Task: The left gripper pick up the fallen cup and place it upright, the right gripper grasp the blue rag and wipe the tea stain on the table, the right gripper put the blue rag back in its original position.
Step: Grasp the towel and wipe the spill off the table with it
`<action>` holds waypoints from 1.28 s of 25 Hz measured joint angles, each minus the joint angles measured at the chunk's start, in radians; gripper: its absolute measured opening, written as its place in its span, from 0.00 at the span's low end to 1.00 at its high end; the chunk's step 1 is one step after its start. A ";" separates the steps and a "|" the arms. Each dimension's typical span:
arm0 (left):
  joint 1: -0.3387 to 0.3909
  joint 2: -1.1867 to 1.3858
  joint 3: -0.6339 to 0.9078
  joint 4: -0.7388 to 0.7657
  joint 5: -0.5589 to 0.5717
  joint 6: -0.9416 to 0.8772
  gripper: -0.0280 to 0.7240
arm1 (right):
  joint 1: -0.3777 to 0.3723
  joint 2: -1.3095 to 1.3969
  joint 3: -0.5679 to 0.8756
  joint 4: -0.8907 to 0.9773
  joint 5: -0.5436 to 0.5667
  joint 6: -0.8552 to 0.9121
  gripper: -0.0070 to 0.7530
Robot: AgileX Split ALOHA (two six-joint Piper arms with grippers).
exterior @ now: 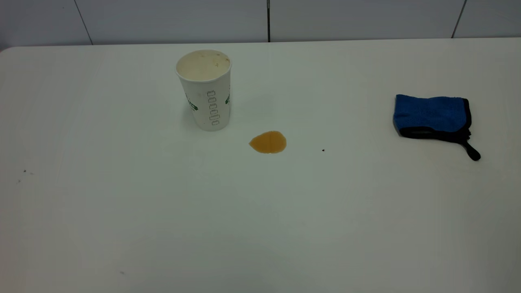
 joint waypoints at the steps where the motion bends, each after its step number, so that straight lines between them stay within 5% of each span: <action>1: 0.000 -0.013 0.000 0.000 0.001 0.000 0.72 | 0.000 0.000 0.000 0.000 0.000 0.000 0.65; 28: 0.000 -0.025 0.000 0.000 0.004 -0.001 0.72 | 0.000 0.000 -0.001 -0.034 0.000 0.007 0.62; 32: 0.000 -0.025 0.000 0.000 0.004 -0.001 0.72 | 0.000 0.171 -0.088 -0.121 0.000 0.027 0.65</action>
